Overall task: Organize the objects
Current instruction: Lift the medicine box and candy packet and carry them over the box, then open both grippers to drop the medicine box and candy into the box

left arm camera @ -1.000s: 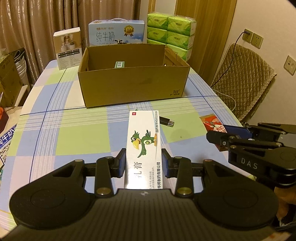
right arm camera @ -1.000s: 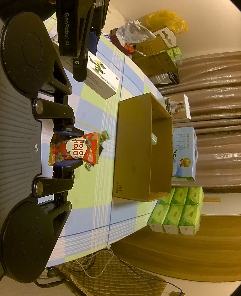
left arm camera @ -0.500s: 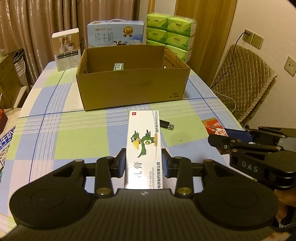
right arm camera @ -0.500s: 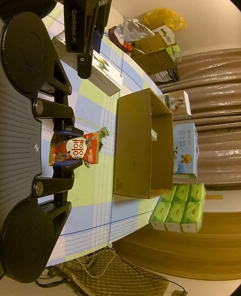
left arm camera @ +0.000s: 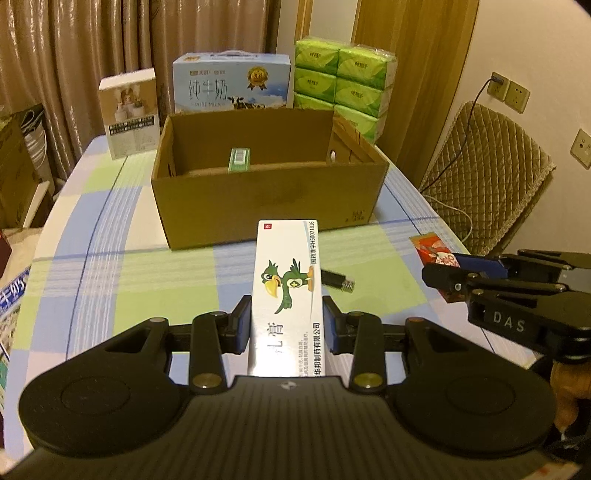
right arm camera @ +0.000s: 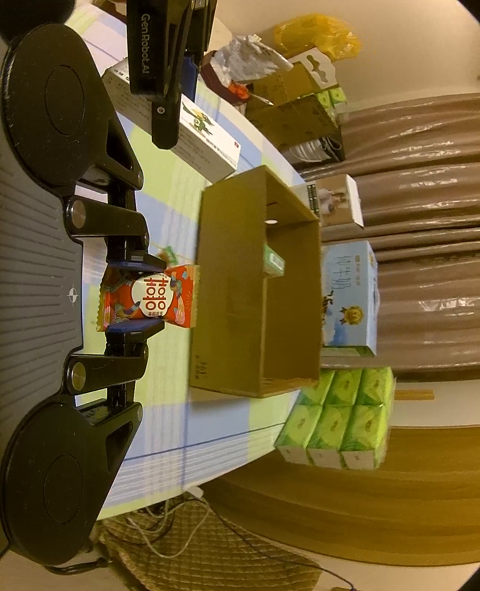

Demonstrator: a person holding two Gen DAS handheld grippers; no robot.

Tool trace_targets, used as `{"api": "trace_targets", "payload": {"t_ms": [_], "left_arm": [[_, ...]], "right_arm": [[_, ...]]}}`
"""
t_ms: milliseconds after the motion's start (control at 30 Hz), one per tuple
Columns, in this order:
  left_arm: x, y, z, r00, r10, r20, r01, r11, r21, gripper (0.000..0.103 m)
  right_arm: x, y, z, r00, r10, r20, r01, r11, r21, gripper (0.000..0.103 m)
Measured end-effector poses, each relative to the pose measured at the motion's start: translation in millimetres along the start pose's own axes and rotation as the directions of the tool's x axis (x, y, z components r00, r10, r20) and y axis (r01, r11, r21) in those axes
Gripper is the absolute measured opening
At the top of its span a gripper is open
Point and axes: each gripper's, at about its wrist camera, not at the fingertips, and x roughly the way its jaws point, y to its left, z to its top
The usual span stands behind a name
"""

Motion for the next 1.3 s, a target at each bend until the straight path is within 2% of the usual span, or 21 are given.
{"api": "trace_targets", "payload": {"t_ms": [367, 733, 967, 1300], "left_arm": [[22.0, 32.5, 70.6, 0.999, 0.02, 0.037, -0.021, 1.0, 0.02, 0.033], [74.8, 72.0, 154.3, 0.996, 0.084, 0.041, -0.086, 0.996, 0.038, 0.033], [123.3, 94.6, 177.8, 0.996, 0.09, -0.003, -0.09, 0.996, 0.01, 0.033], [172.3, 104.6, 186.1, 0.996, 0.085, -0.033, -0.086, 0.996, -0.009, 0.033]], "right_arm": [[39.1, -24.3, 70.5, 1.0, 0.024, 0.019, -0.025, 1.0, 0.018, 0.023], [99.7, -48.7, 147.2, 0.999, 0.026, 0.02, -0.027, 0.998, 0.062, 0.023], [137.3, -58.2, 161.7, 1.0, 0.02, -0.001, -0.02, 0.997, 0.078, 0.023], [165.8, -70.5, 160.9, 0.999, 0.011, -0.034, -0.007, 0.995, 0.096, 0.023]]}}
